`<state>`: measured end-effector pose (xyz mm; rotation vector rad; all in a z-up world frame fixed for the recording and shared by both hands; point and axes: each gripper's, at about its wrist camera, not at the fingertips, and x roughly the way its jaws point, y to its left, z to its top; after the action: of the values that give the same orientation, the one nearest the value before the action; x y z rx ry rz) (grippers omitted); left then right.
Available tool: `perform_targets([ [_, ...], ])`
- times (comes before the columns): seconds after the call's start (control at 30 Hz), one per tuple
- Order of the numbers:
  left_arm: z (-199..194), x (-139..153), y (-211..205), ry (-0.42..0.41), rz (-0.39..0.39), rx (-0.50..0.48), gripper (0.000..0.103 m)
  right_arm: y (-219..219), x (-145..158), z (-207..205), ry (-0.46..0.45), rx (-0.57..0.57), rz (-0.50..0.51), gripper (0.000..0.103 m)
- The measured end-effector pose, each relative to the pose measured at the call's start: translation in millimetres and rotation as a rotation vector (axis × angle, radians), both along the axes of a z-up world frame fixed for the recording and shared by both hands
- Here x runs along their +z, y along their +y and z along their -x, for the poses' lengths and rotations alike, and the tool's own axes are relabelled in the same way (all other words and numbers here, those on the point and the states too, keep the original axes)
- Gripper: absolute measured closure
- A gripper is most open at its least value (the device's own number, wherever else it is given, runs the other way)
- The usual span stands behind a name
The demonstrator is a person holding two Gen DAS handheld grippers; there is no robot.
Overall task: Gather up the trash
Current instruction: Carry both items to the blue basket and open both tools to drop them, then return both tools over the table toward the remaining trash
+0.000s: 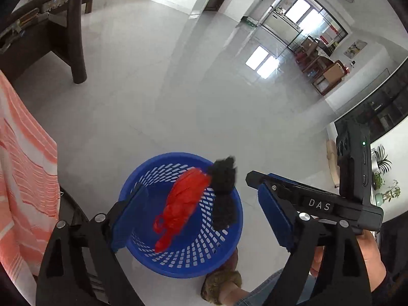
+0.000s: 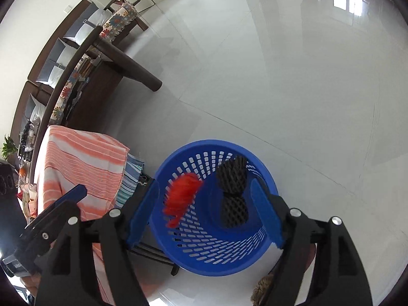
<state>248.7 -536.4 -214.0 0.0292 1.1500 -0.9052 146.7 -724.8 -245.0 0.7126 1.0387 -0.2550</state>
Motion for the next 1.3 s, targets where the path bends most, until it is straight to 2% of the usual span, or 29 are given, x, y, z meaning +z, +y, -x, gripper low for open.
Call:
perform_targets([
  [0.07, 2, 9, 8, -0.011, 0.021, 0.006, 0.014, 3, 12, 2, -0.004, -0.01, 0.056, 0.03],
  [0.17, 17, 41, 33, -0.091, 0.036, 0.013, 0.013, 21, 39, 8, -0.036, -0.003, 0.163, 0.03],
  [0.23, 33, 66, 60, -0.152, 0.044, 0.017, 0.009, 46, 64, 15, -0.093, 0.027, 0.257, 0.029],
  [0.3, 52, 87, 92, -0.233, 0.033, 0.014, 0.005, 83, 88, 22, -0.171, 0.073, 0.358, 0.012],
  [0.37, 72, 100, 132, -0.31, -0.002, 0.037, 0.005, 128, 106, 29, -0.248, 0.148, 0.461, 0.005],
  [0.43, 87, 105, 176, -0.343, -0.048, 0.086, 0.005, 173, 113, 35, -0.299, 0.22, 0.518, 0.005],
  [0.53, 101, 101, 242, -0.354, -0.141, 0.195, 0.005, 236, 112, 45, -0.363, 0.306, 0.485, 0.005],
  [0.63, 105, 96, 302, -0.391, -0.269, 0.321, 0.005, 298, 108, 39, -0.374, 0.403, 0.441, 0.005],
  [0.73, 102, 99, 351, -0.443, -0.359, 0.413, 0.005, 352, 104, 21, -0.338, 0.506, 0.436, 0.005],
  [0.87, 89, 91, 410, -0.446, -0.417, 0.503, 0.005, 405, 99, -10, -0.25, 0.582, 0.445, 0.005],
  [0.93, 86, 75, 444, -0.433, -0.432, 0.527, 0.005, 424, 98, -27, -0.224, 0.613, 0.456, 0.005],
  [1.07, 73, 64, 471, -0.393, -0.438, 0.566, 0.005, 449, 89, -49, -0.194, 0.654, 0.472, 0.005],
  [1.13, 65, 49, 485, -0.333, -0.404, 0.574, 0.005, 452, 84, -55, -0.181, 0.659, 0.478, 0.005],
  [1.23, 62, 44, 495, -0.279, -0.35, 0.585, 0.005, 450, 80, -58, -0.155, 0.66, 0.466, 0.005],
  [1.3, 60, 42, 497, -0.273, -0.343, 0.586, 0.005, 447, 79, -59, -0.154, 0.656, 0.449, 0.005],
])
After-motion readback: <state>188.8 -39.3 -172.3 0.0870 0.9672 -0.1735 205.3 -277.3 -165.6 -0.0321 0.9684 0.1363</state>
